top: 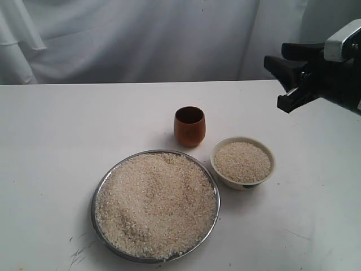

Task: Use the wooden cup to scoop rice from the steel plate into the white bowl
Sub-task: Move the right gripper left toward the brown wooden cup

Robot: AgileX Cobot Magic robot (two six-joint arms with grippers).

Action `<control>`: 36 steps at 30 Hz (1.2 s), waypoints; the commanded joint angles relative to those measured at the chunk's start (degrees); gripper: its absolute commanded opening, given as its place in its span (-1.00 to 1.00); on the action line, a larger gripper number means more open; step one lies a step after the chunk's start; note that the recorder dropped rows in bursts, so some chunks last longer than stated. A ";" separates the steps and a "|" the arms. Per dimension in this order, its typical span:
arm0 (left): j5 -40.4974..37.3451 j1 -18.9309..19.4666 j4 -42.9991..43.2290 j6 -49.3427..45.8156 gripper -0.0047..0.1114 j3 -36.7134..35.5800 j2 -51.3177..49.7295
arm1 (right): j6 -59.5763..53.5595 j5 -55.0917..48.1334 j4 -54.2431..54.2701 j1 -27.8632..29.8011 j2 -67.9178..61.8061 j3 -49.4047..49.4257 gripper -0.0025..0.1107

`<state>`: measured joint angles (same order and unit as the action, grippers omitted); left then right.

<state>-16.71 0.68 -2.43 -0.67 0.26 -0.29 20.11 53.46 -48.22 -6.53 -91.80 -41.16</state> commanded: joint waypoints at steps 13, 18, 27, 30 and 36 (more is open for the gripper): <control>0.36 -0.09 -0.04 0.18 -0.92 -0.26 0.29 | 15.06 -4.79 -11.18 -0.11 -5.63 -5.23 0.91; 0.36 -0.09 -0.04 0.18 -0.92 -0.26 0.29 | 17.39 -6.95 -21.65 -1.34 -6.44 -7.51 0.91; 0.36 -0.09 -0.04 0.18 -0.92 -0.26 0.29 | 29.95 -6.29 -37.44 -3.73 -16.68 -22.20 0.90; 0.36 -0.09 -0.04 0.18 -0.92 -0.26 0.29 | 33.35 -4.86 -41.72 -4.29 -21.14 -26.52 0.90; 0.36 -0.09 -0.04 0.18 -0.92 -0.26 0.29 | 36.14 -3.14 -45.46 -5.68 -27.75 -32.20 0.90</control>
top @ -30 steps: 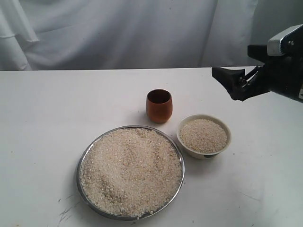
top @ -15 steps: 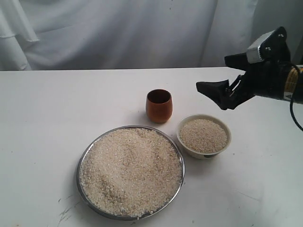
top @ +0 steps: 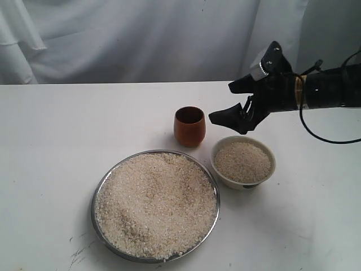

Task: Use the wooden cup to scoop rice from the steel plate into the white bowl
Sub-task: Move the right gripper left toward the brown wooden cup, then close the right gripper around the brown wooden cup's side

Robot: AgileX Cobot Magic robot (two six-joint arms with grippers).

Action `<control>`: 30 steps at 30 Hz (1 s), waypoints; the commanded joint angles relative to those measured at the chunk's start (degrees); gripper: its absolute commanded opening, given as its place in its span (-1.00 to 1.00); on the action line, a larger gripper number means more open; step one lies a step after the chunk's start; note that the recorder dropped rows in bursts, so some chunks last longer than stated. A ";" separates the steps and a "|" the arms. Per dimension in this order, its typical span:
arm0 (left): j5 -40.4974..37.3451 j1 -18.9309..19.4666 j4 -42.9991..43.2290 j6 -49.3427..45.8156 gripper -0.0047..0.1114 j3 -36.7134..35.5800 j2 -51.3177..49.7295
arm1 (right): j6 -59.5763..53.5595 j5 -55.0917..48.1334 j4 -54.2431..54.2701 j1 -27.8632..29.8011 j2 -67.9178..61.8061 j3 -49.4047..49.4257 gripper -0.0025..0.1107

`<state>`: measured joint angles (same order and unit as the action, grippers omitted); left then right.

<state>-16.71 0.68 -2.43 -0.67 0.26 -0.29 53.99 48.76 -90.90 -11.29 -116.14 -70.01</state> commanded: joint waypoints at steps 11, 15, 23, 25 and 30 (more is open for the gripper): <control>0.36 -0.09 -0.04 0.18 -0.92 -0.26 0.29 | 5.35 -2.41 -4.19 -4.99 -9.97 -9.73 0.90; 0.36 -0.09 -0.04 0.18 -0.92 -0.26 0.29 | 6.65 -4.00 -4.19 -6.07 -11.36 -11.37 0.90; 0.36 -0.09 -0.04 0.18 -0.92 -0.26 0.29 | 8.04 -6.50 -4.44 -6.92 -14.42 -13.76 0.90; 0.36 -0.09 -0.04 0.18 -0.92 -0.26 0.29 | 8.17 -6.63 -4.44 -7.29 -14.90 -14.30 0.90; 0.36 -0.09 -0.04 0.18 -0.92 -0.26 0.29 | 8.07 -7.93 -3.82 -8.02 -15.27 -14.57 0.89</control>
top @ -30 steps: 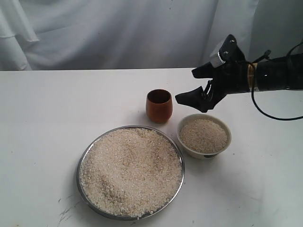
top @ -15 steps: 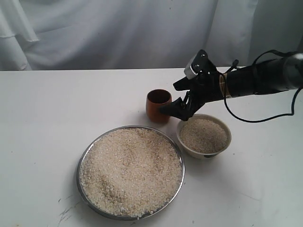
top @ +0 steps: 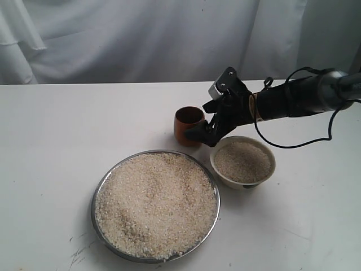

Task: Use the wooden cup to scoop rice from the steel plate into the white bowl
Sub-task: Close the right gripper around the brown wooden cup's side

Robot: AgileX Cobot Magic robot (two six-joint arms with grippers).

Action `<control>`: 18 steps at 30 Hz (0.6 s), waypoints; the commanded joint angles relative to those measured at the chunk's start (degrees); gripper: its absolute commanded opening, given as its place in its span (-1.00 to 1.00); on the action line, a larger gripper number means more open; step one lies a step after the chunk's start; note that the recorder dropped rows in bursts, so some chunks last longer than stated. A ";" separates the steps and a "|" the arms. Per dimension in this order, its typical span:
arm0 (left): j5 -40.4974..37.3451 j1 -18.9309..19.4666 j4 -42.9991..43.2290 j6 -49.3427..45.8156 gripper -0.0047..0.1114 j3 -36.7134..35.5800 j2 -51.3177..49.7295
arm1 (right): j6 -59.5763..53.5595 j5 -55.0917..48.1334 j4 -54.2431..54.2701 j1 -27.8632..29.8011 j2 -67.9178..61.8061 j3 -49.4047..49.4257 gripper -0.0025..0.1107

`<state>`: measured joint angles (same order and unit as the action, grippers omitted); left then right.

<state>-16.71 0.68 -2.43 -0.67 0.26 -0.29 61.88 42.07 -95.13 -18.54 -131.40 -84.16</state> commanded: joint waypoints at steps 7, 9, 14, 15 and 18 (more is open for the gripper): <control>0.36 -0.09 -0.04 0.18 -0.92 -0.26 0.29 | -1.29 -1.88 0.28 -1.78 0.00 -0.42 0.56; 0.36 -0.09 -0.04 0.18 -0.92 -0.26 0.29 | -1.29 -1.88 0.28 -2.02 0.00 -0.42 0.39; 0.36 -0.09 -0.04 0.18 -0.92 -0.26 0.29 | -1.08 -2.80 0.28 -2.06 0.00 -0.42 -0.09; 0.36 -0.09 -0.04 0.18 -0.92 -0.26 0.29 | -0.81 -3.05 0.06 -2.06 0.00 -0.42 -0.18; 0.36 -0.09 -0.04 0.18 -0.92 -0.26 0.29 | -0.18 -2.87 0.07 -2.06 0.00 -0.42 -0.41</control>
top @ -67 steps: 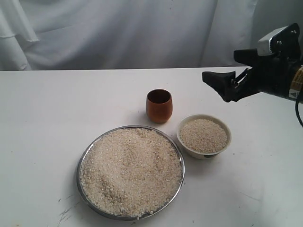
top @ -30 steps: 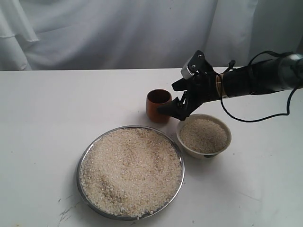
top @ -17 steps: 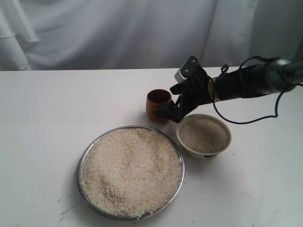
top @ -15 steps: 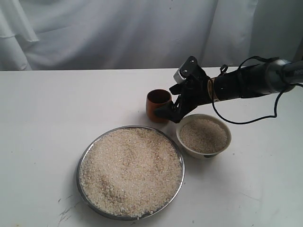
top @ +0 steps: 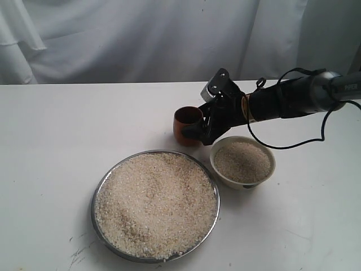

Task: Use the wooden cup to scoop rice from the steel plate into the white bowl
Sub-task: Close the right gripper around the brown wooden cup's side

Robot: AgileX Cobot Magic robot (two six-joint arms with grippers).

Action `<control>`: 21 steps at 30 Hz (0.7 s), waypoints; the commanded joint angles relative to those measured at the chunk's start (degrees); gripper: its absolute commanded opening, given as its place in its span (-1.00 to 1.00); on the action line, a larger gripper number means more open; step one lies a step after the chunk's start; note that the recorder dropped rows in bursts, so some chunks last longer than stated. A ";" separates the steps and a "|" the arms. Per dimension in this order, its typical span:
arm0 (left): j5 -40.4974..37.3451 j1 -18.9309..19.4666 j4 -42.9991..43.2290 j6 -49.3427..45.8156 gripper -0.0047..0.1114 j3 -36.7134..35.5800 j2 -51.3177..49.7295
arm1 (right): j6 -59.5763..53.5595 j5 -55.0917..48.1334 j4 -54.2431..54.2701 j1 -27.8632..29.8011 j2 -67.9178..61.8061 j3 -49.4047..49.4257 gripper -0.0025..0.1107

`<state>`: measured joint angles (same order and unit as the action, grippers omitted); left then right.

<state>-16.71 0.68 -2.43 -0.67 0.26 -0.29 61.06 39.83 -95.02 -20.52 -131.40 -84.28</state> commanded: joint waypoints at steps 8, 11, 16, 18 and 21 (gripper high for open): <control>0.36 -0.09 -0.04 0.18 -0.92 -0.26 0.29 | 3.89 -0.61 -4.93 -0.08 3.34 -0.31 -0.96; 0.36 -0.09 -0.04 0.18 -0.92 -0.26 0.29 | 4.85 -0.88 -4.93 -0.08 4.67 -0.31 -0.96; 0.36 -0.09 -0.04 0.18 -0.92 -0.26 0.29 | 5.40 0.18 -4.93 -0.08 5.41 -0.31 -0.96; 0.36 -0.09 -0.04 0.18 -0.92 -0.26 0.29 | 6.55 1.86 -4.93 -0.08 5.75 -0.31 -0.96; 0.36 -0.09 -0.04 0.18 -0.92 -0.26 0.29 | 7.61 4.09 -4.93 -0.08 7.19 -0.31 -0.96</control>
<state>-16.71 0.68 -2.43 -0.67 0.26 -0.29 67.48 41.31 -100.22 -20.52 -126.44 -84.41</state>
